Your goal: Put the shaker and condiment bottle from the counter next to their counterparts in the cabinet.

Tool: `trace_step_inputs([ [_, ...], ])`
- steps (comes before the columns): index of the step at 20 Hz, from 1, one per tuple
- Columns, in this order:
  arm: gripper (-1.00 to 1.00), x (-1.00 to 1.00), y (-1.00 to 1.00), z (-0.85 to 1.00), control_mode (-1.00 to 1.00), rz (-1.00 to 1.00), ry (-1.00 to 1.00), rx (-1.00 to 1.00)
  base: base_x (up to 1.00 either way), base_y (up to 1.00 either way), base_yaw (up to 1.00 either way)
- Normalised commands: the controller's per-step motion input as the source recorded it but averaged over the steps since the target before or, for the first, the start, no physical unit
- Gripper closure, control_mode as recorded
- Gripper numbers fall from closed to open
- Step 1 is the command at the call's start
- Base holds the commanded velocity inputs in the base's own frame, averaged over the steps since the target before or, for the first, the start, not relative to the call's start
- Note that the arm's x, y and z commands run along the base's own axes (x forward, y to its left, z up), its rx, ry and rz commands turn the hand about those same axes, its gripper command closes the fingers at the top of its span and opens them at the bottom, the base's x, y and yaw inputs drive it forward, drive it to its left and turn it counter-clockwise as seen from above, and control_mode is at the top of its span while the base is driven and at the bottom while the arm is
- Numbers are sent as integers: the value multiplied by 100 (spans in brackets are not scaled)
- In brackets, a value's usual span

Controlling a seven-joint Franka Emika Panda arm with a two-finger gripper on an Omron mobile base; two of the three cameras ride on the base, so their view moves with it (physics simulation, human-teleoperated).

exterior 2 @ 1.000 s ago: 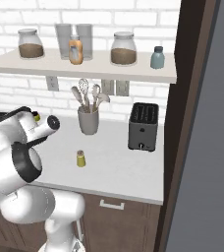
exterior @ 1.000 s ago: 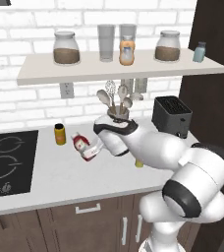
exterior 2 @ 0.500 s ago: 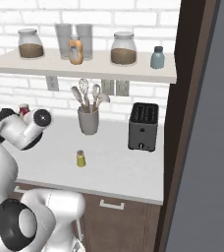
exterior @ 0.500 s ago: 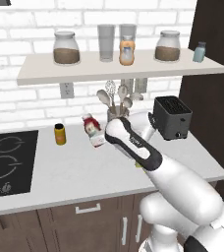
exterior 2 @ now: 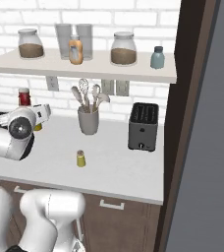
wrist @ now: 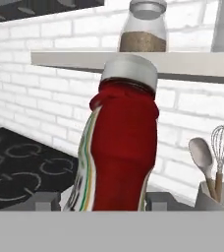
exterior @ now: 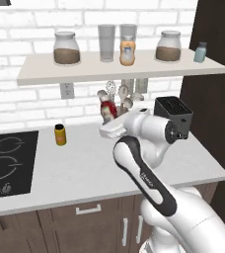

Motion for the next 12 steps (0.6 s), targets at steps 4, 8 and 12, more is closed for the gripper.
trace_step_inputs([
  [4,100,-24,-34,100,-100,-29,-20,0,0,0,0],
  [8,100,-38,-30,97,-100,-31,-17,0,0,0,0],
  [12,100,-53,-16,94,-100,-31,-20,0,0,0,0],
])
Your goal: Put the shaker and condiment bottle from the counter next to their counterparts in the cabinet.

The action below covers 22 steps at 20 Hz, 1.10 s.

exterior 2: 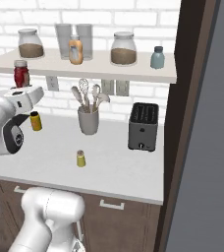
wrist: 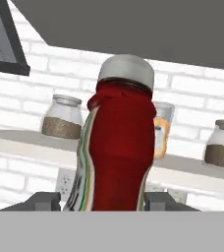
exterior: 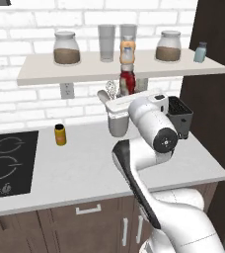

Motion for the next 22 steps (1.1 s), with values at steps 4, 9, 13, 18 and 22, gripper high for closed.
trace_step_inputs([
  [4,100,-30,-1,98,-100,-29,-15,0,0,0,0],
  [9,100,0,0,56,-100,-7,-11,-1,0,0,0],
  [13,100,23,-4,8,-100,0,-1,-5,0,0,0],
  [18,100,49,-14,50,-100,-8,5,0,0,0,0],
  [22,100,23,-1,23,-100,-16,11,0,0,0,0],
])
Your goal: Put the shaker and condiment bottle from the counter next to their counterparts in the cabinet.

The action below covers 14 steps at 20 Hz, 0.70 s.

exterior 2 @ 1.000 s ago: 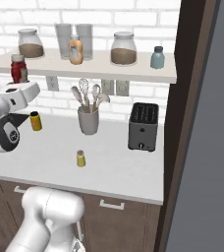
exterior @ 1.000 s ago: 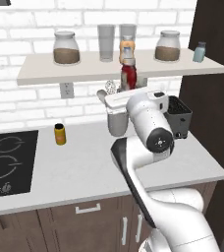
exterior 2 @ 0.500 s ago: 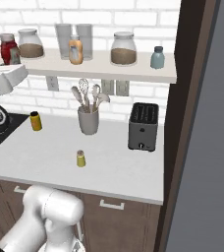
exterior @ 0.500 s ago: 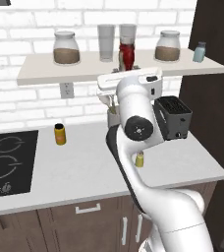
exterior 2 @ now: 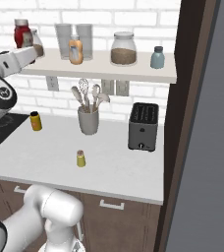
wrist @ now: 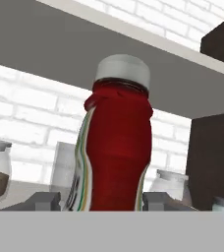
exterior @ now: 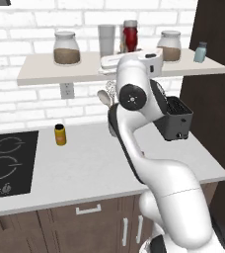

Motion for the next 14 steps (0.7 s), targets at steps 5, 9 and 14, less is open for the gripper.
trace_step_inputs([
  [5,100,24,-3,0,-100,-23,8,0,0,0,0],
  [9,100,1,0,-2,-100,-1,0,-3,0,0,0],
  [14,100,8,-17,-16,-100,0,-10,-8,0,0,0],
])
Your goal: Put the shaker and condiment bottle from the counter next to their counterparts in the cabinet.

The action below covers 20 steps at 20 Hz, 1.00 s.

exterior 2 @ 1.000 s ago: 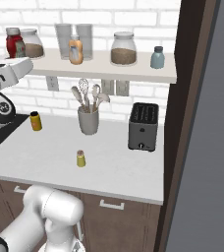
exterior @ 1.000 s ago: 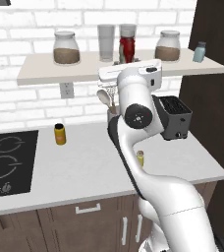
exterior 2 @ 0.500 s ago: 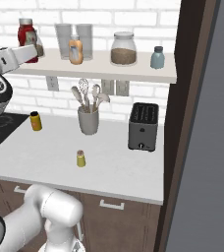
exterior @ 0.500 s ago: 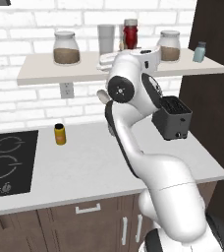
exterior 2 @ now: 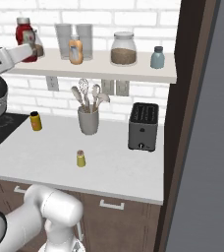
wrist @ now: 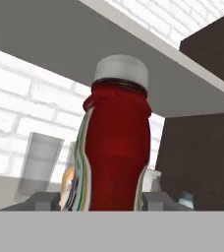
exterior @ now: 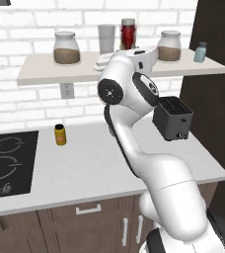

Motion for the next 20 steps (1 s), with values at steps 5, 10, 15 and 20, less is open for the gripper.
trace_step_inputs([
  [5,100,0,-33,-15,-100,0,-12,-3,0,0,0],
  [10,100,5,-6,-2,-100,-5,2,11,0,0,0],
  [15,100,22,0,-1,-100,-3,5,4,0,0,0],
  [20,100,27,5,-26,-100,0,1,0,0,0,0],
])
